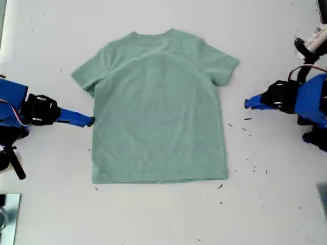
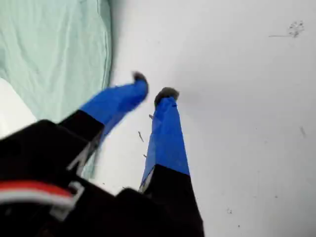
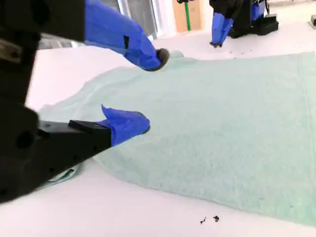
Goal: Fold t shirt
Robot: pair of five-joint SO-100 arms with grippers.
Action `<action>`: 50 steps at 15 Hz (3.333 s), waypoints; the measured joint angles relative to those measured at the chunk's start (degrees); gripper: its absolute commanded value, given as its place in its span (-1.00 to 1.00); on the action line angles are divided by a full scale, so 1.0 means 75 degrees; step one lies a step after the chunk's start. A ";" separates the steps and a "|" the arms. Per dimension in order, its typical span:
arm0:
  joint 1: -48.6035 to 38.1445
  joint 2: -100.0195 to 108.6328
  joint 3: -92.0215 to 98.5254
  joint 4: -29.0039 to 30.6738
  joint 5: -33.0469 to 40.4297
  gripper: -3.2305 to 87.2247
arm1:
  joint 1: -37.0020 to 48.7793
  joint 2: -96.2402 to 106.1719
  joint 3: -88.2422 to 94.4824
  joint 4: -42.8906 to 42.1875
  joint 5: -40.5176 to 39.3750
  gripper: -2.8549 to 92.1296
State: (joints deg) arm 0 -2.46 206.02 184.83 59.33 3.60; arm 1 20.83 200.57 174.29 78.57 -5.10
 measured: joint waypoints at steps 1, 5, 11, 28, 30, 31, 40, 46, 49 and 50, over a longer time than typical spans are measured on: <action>0.0000 0.0000 0.0000 0.0000 0.0000 -0.54 | -0.0035 0.0012 0.0000 0.0000 -0.0082 -0.91; 0.0117 0.0000 0.0000 0.0105 -0.0551 -0.64 | -0.0363 0.0059 -0.0023 -0.0094 0.0223 -0.93; -0.0375 0.0000 0.0000 0.0105 -0.0563 -0.93 | 0.0105 -0.4195 -0.3996 -0.0199 -0.1500 -0.93; -0.0012 0.0000 0.0000 0.0105 -0.0563 -0.93 | 0.4418 -1.3395 -0.8062 -0.2648 -0.6680 -0.82; -0.0012 0.0000 0.0000 0.0105 -0.0563 -0.93 | 0.4512 -1.3992 -0.8121 -0.2988 -0.6832 -0.98; -0.0012 0.0000 0.0000 0.0105 -0.0563 -0.93 | 0.4512 -1.4109 -0.8262 -0.3012 -0.6891 -0.98; -0.0012 0.0000 0.0000 0.0105 -0.0563 -0.93 | 0.3434 -1.3957 -1.3793 0.1863 -0.6598 -0.97; -0.0012 0.0000 0.0000 0.0105 -0.0539 -0.93 | 0.1242 -1.6629 -1.5340 -0.0727 -0.4301 -0.89; -0.0012 0.0000 0.0000 0.0105 -0.0539 -0.93 | 0.0844 -1.7812 -1.5434 -0.2145 -0.3809 -0.28; -0.0012 0.0000 0.0000 0.0105 -0.0539 -0.93 | 0.0773 -1.7824 -1.5574 -0.2215 -0.3809 -0.32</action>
State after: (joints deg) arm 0 -2.55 206.02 184.83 60.12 -0.44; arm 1 26.63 66.88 57.48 61.96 -33.66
